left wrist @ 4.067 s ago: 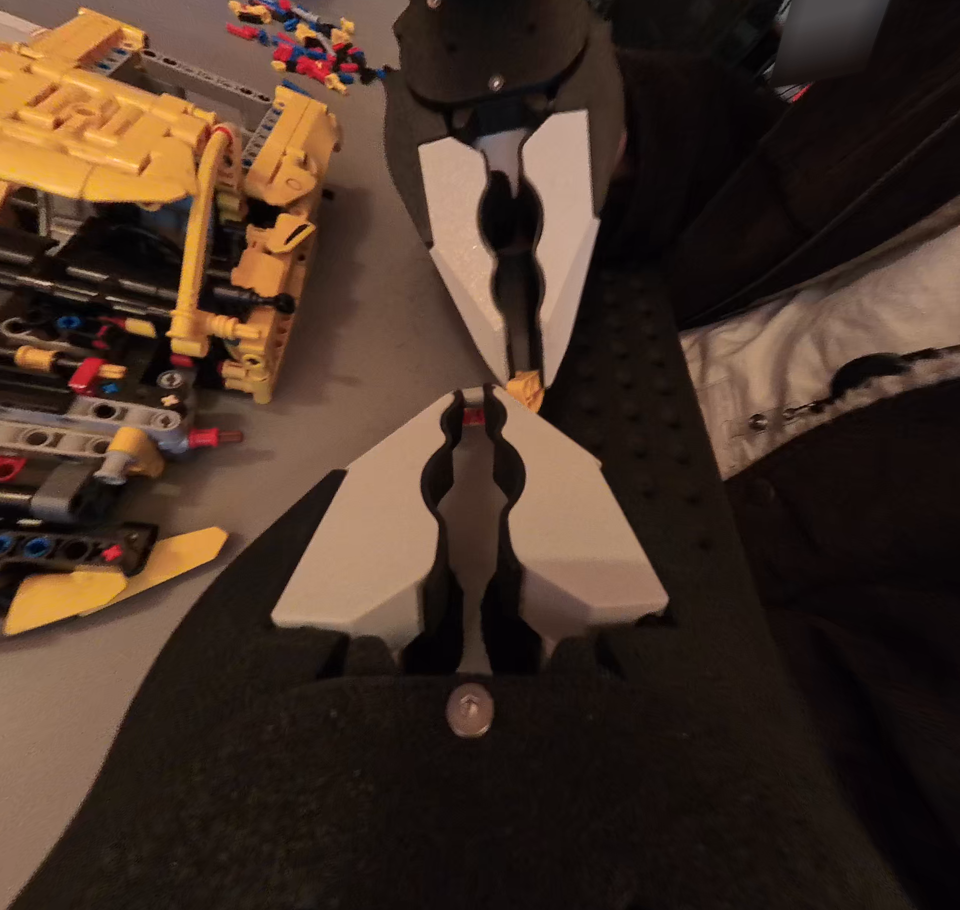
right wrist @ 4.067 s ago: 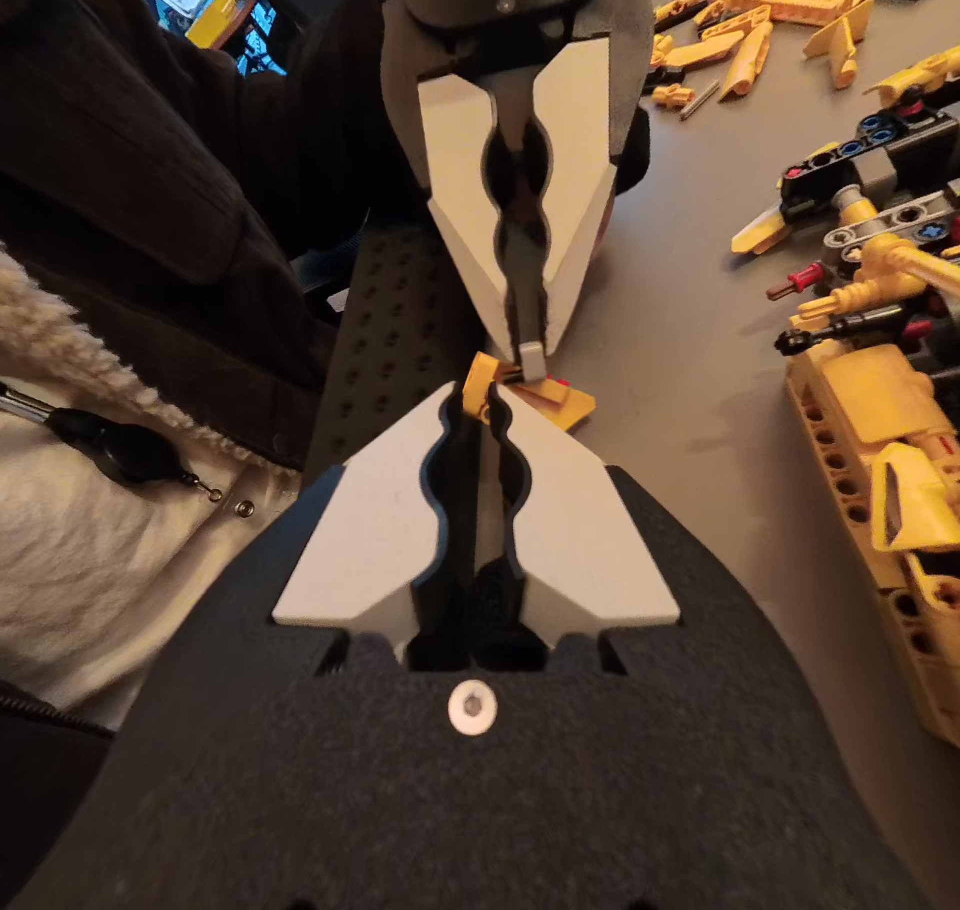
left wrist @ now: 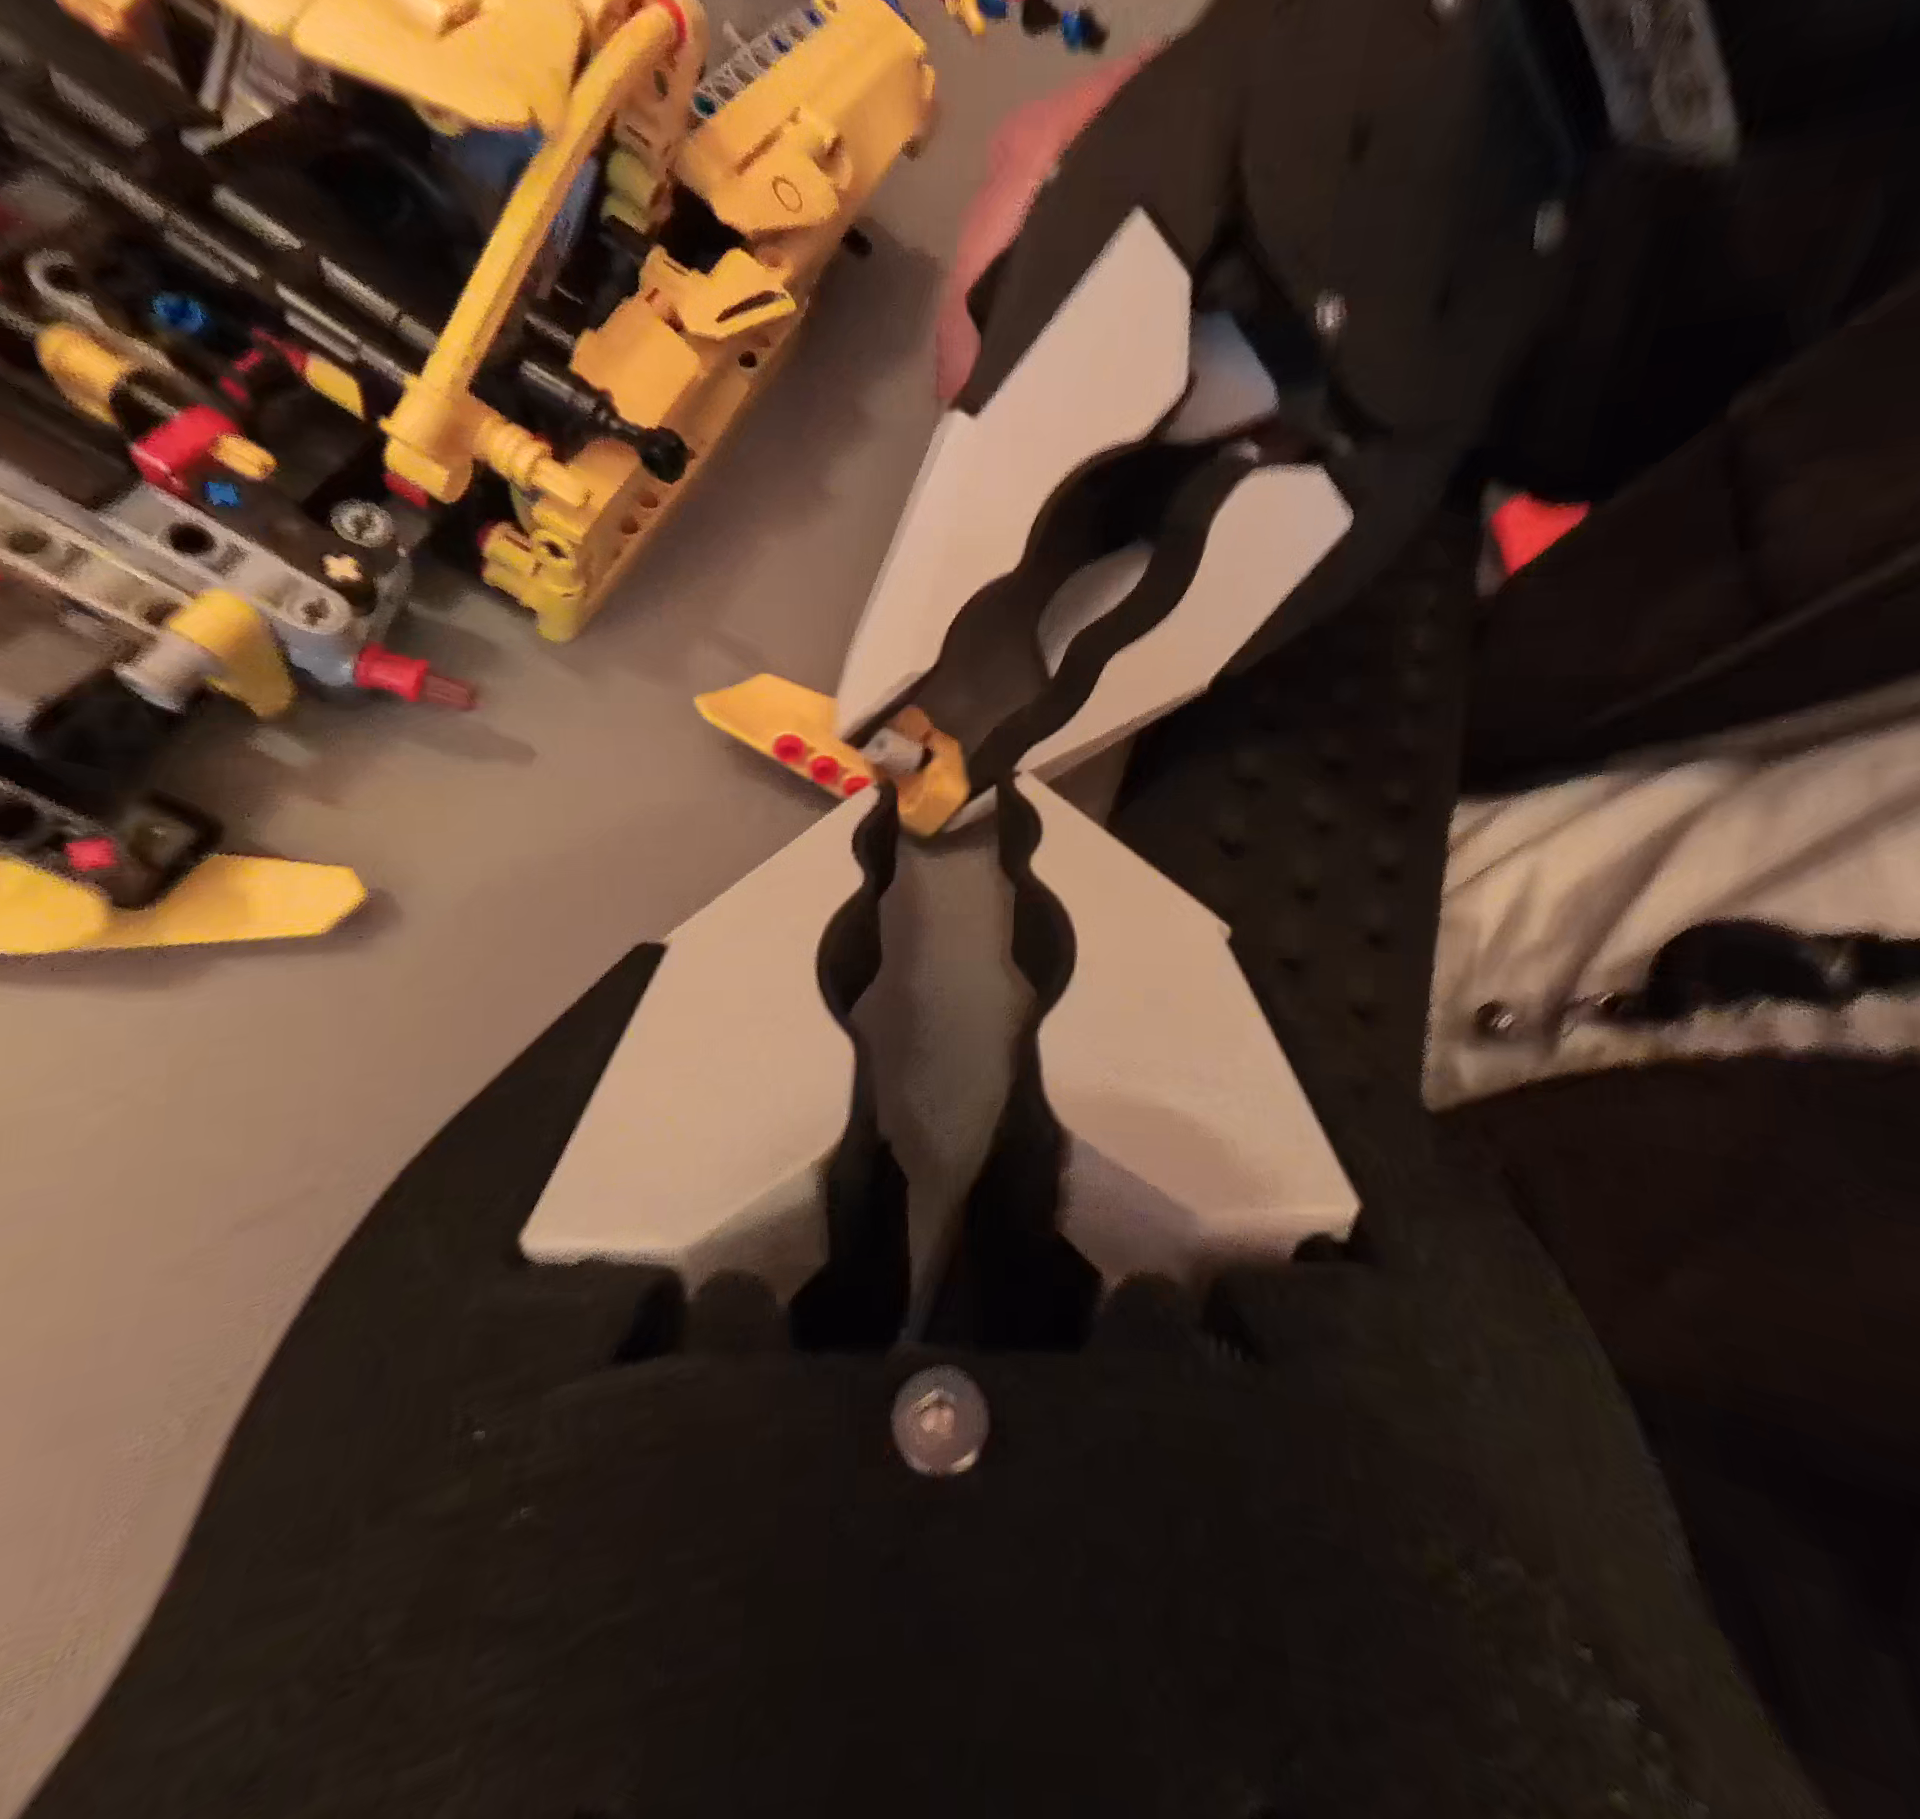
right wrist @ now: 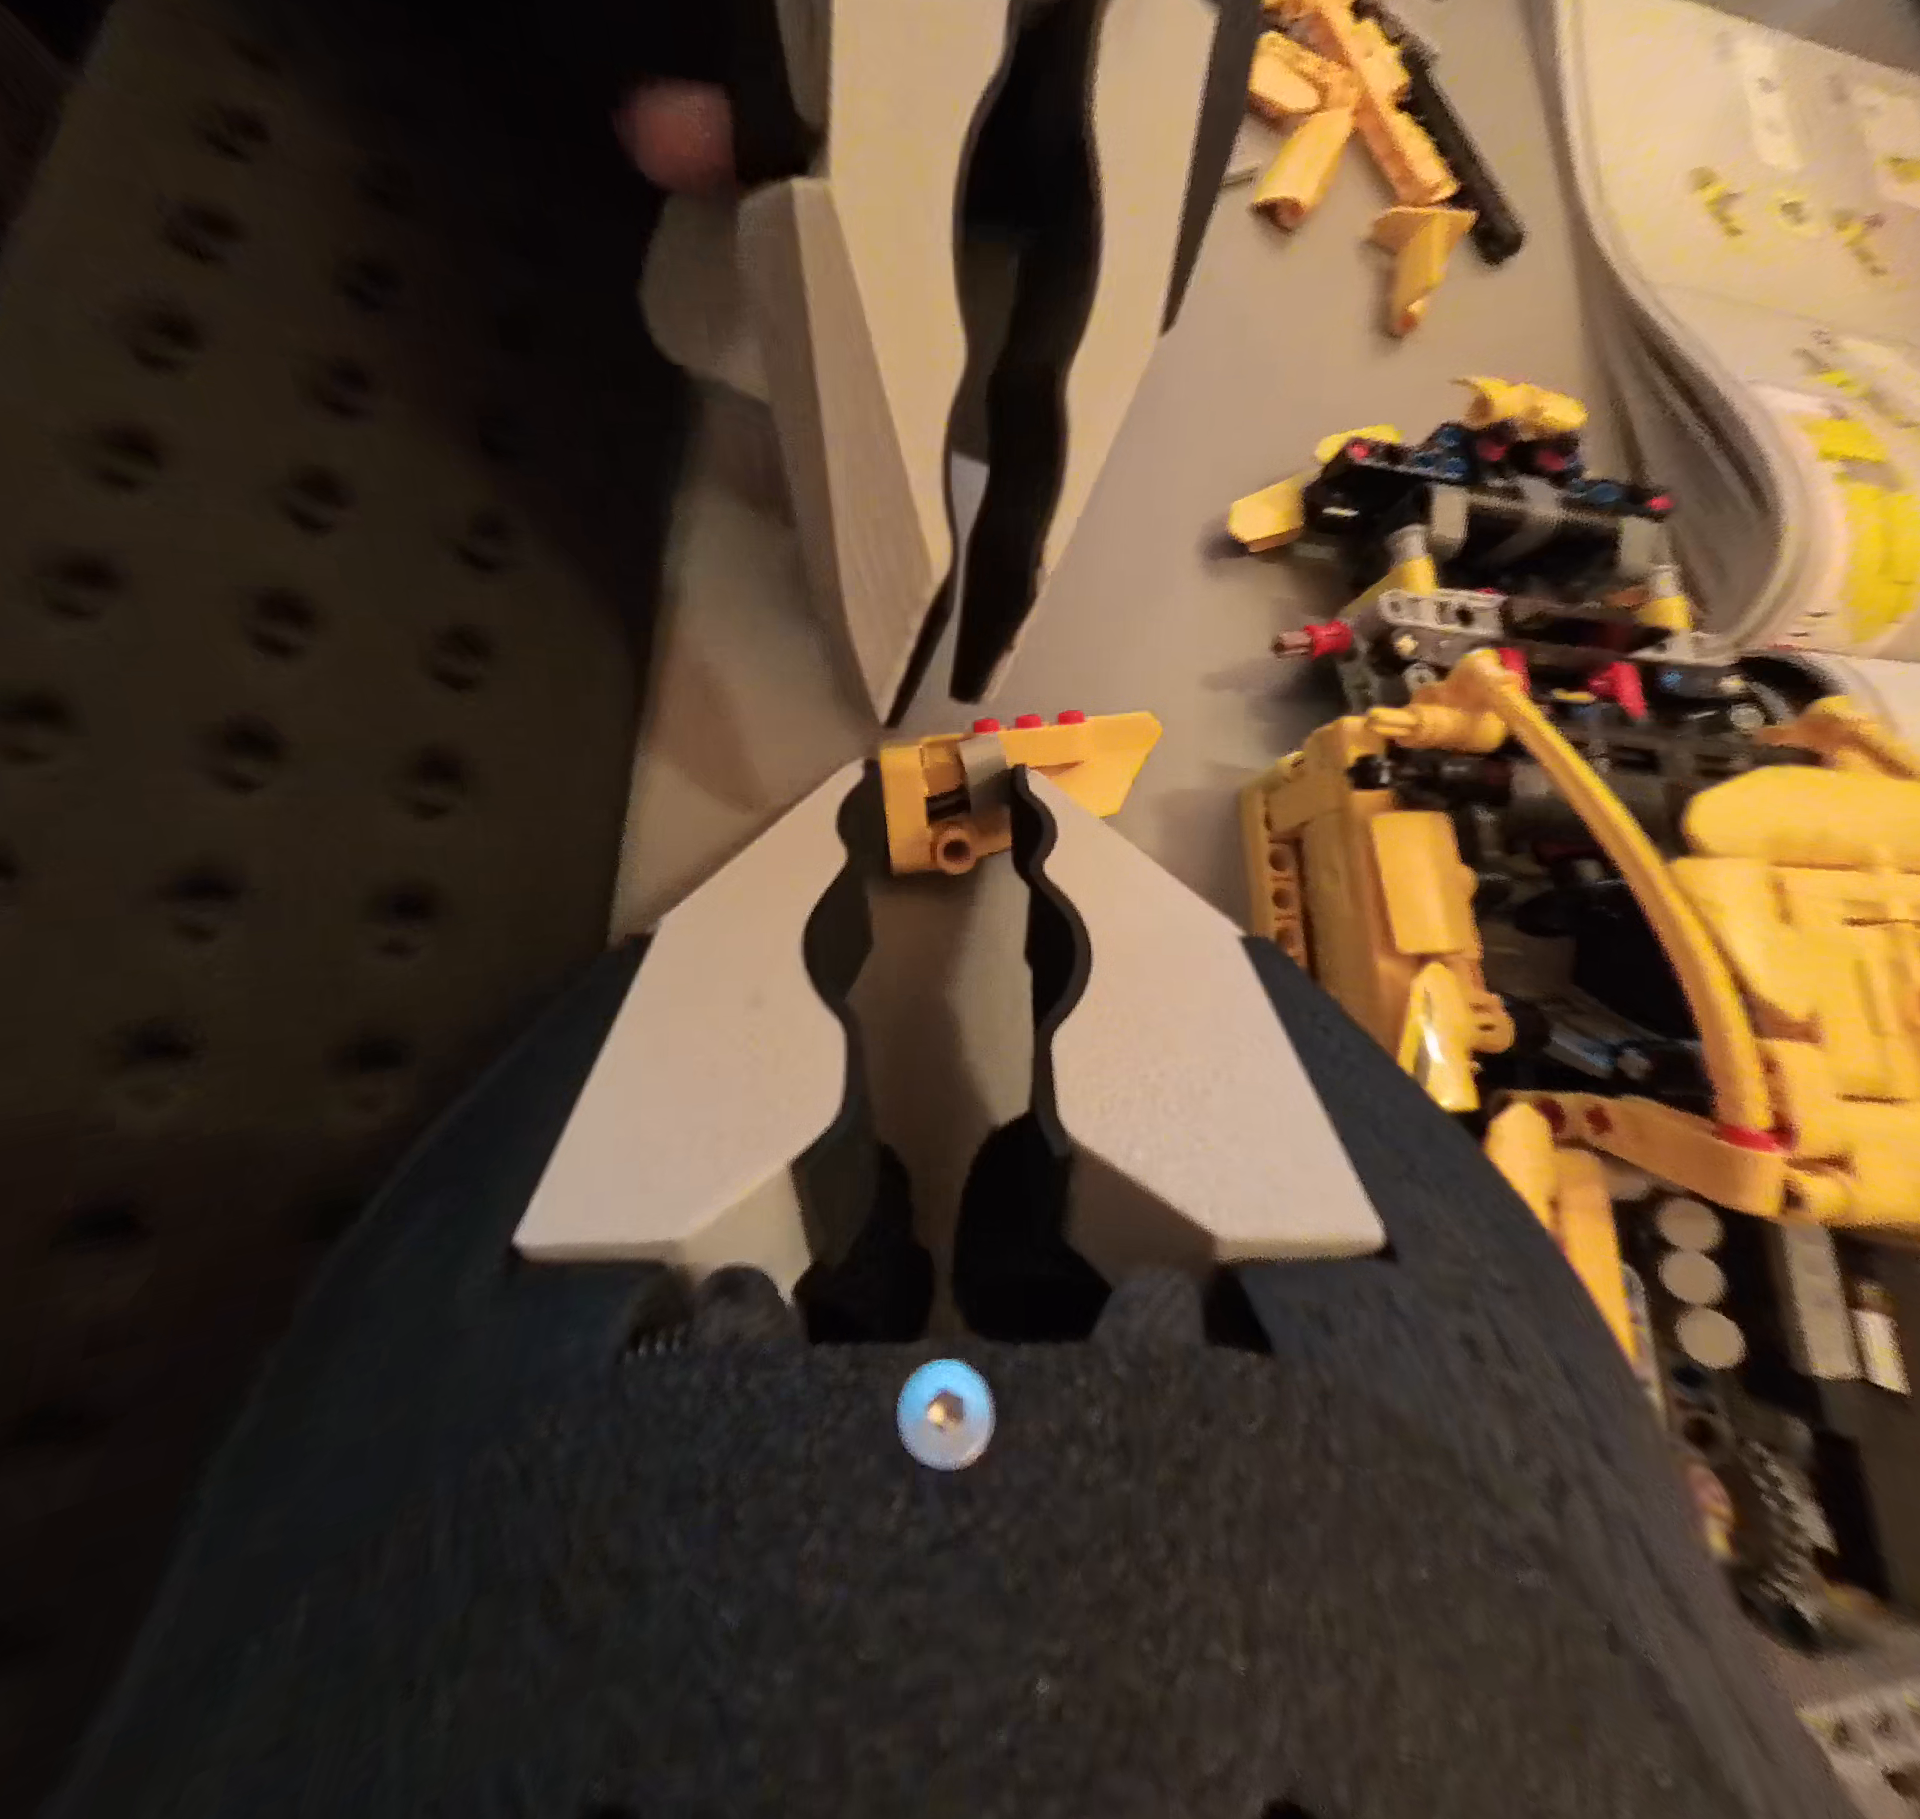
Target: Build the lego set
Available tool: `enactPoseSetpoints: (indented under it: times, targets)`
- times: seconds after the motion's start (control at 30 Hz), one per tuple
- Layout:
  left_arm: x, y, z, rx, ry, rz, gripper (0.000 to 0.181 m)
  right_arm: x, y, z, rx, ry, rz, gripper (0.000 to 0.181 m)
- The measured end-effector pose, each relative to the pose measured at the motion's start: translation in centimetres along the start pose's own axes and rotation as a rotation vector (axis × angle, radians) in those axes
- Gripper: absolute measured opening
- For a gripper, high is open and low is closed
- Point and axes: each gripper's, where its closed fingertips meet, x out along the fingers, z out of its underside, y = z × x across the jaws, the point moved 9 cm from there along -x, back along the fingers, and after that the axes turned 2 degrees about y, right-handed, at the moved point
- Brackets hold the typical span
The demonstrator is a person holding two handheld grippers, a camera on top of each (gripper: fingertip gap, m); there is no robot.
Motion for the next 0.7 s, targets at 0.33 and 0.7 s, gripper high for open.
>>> enactPoseSetpoints:
  times: [0.33,0.7]
  targets:
    - [0.7,-1.2,-0.4,-0.289,0.076,-0.123,0.007,0.7,-0.3,-0.5,-0.098,-0.095,0.208,0.023]
    - [1.4,-1.1,-0.3,-0.285,0.051,-0.126,0.005,0.5,-0.4,-0.2,-0.130,-0.077,0.233,0.023]
